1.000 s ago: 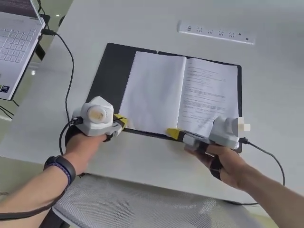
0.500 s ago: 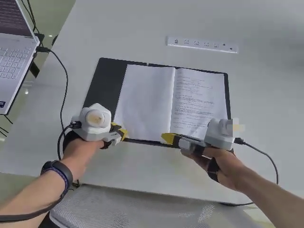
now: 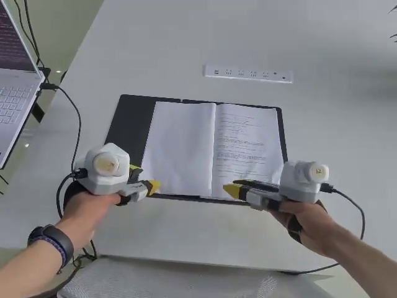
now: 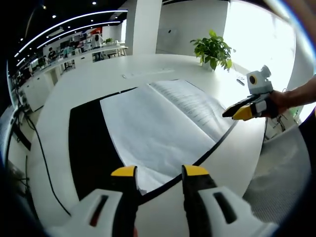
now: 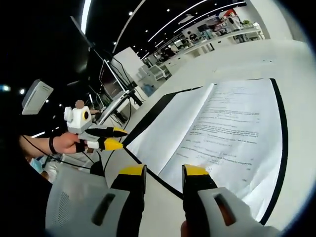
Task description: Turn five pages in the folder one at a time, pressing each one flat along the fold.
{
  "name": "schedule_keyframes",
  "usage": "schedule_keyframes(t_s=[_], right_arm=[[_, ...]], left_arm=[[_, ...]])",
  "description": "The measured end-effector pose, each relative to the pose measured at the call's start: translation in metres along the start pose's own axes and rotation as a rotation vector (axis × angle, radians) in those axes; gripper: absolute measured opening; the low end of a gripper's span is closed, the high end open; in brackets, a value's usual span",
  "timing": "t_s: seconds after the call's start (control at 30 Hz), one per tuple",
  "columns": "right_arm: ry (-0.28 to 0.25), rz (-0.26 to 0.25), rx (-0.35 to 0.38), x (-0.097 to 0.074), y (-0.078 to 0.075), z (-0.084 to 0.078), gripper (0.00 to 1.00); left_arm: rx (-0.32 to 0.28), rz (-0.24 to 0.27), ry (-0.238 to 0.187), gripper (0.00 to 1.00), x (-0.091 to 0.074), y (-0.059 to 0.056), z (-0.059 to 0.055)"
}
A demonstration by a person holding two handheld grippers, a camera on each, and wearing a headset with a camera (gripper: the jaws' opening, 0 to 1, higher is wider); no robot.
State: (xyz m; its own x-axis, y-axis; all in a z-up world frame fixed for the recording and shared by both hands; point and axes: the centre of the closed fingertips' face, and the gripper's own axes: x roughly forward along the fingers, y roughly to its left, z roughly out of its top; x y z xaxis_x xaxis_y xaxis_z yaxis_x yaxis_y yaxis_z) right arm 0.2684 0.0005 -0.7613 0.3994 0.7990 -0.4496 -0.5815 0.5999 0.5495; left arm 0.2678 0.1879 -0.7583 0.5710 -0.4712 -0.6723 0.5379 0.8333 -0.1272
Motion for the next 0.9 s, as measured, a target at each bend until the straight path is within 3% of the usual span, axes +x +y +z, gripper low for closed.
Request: schedule_keyframes(t_s=[0.33,0.6,0.9], right_arm=[[-0.040,-0.105,-0.079,-0.048,-0.024,0.016,0.36],[-0.027,-0.179,-0.156,-0.082,-0.028,0.015,0.48],[-0.055,-0.252,-0.166,-0.115,-0.030,0.016,0.60]], left_arm=[[0.047,-0.015,-0.013,0.44,-0.017,-0.007,0.009],[0.064,-0.020,-0.042,0.54,-0.032,-0.011,0.021],[0.052,-0.020,-0.104,0.69,-0.054,-0.015,0.029]])
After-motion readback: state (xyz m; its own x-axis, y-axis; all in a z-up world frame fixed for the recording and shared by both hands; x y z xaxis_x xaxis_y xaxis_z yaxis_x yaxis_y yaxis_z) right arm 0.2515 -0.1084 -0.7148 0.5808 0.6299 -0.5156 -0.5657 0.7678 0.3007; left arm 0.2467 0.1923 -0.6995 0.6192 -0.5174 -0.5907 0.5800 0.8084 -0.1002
